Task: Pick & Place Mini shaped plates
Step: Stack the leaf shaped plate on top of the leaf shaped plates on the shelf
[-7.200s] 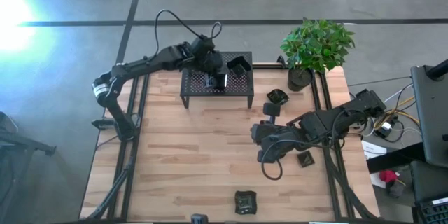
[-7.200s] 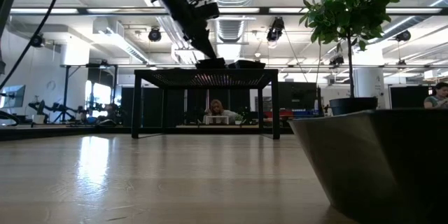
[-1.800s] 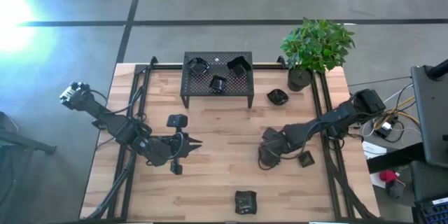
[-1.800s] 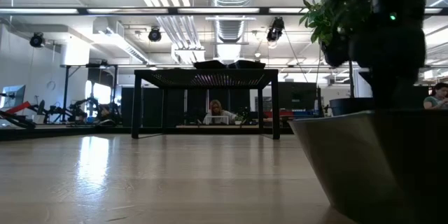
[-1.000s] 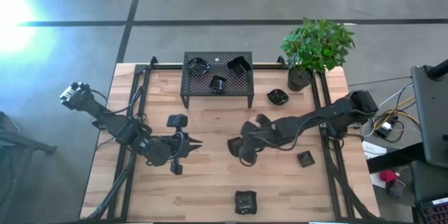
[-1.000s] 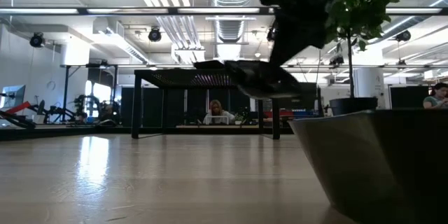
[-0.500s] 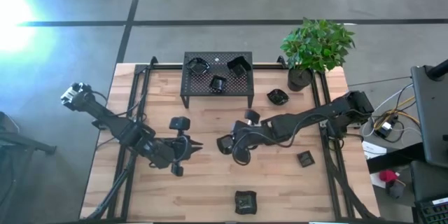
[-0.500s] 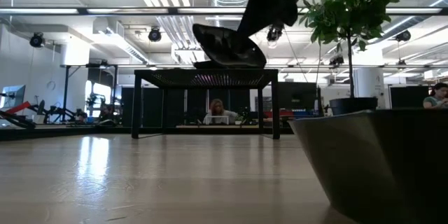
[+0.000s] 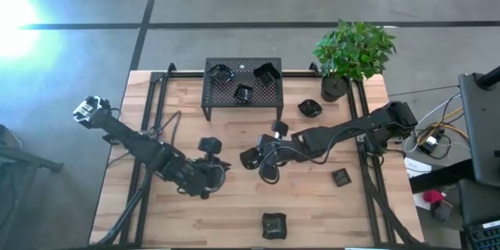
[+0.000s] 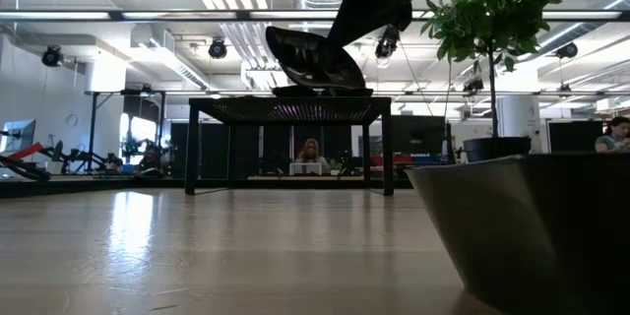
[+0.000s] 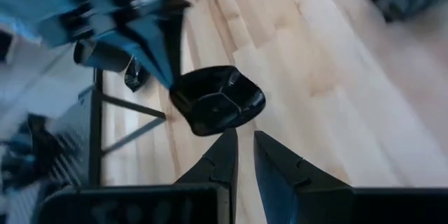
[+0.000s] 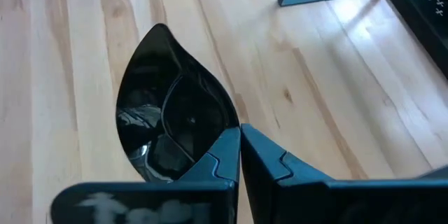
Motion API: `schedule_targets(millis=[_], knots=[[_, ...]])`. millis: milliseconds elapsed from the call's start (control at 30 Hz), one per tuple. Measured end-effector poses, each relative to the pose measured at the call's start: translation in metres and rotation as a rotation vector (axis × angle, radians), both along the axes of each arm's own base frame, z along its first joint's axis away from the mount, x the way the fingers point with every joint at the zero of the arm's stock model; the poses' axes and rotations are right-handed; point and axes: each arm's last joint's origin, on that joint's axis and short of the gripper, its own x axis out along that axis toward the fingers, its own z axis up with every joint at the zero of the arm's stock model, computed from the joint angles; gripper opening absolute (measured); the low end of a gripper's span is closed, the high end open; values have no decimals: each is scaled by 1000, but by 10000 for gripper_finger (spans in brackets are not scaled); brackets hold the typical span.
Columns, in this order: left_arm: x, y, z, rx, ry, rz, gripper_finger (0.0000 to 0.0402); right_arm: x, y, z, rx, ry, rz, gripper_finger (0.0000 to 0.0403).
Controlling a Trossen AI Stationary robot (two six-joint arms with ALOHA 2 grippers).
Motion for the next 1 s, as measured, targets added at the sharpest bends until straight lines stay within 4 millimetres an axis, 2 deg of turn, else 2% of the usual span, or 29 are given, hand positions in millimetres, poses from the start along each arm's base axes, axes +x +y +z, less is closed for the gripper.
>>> schedule_targets(millis=[267,533,867,1000], knots=[[16,-9,-16,116,24,-61,44,0,0,0,-6,3,7,8],[27,-12,-24,214,-20,33,44,1,0,0,-15,-3,20,8],[30,-11,-24,134,-79,135,96,2,1,1,-23,-11,34,8],[38,-6,-23,19,-160,228,100,2,1,2,-27,-12,39,8]])
